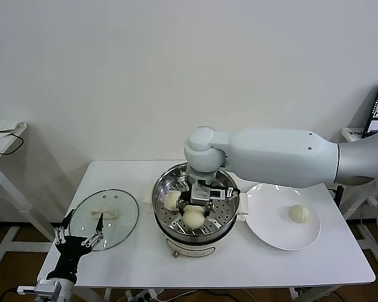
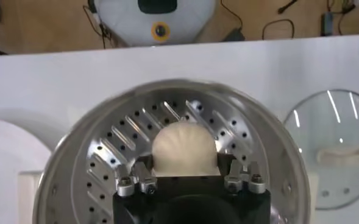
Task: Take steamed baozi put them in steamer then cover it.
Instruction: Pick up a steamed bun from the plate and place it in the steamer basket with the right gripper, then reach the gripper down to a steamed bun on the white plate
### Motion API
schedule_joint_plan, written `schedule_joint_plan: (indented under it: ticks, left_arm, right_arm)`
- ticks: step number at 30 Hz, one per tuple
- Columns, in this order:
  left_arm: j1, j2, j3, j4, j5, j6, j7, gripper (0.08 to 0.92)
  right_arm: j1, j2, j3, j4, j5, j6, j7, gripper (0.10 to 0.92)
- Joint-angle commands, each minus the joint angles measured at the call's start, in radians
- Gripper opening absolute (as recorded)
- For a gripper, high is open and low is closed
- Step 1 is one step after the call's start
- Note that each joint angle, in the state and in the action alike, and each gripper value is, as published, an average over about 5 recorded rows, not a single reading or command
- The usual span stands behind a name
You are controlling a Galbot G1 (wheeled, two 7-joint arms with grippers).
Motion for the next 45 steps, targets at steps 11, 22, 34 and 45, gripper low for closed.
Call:
schedule_joint_plan:
  ticks: [11,22,34,45]
  left_arm:
    - [0.002,0.000,-0.010,0.002,-0.002,-0.001,0.001,0.823]
    - [0.000,-0.002,-0.009,0.003,-0.002,0.001,0.001,0.823]
    - [0.012,-0.001,-0.003,-0.016,-0.001,0.000,0.000,0.823]
    - [0.032,0.006,0.020,-0.044,0.007,-0.002,-0.003,0.823]
  right_arm:
    - [-0.047,0.062,-0.001,-0.055,-0.008,-0.011,-0.021,0.687]
    - [-0.039,0.041,0.012,-0.057,0.015,-0.017,-0.029,0.804]
    - [0.204,-0.282,-0.004,0.001,0.265,-0.112,-0.070,0.823]
    - [0.080,-0.625,0.063,-0.078,0.234,-0.443,-0.128,0.823]
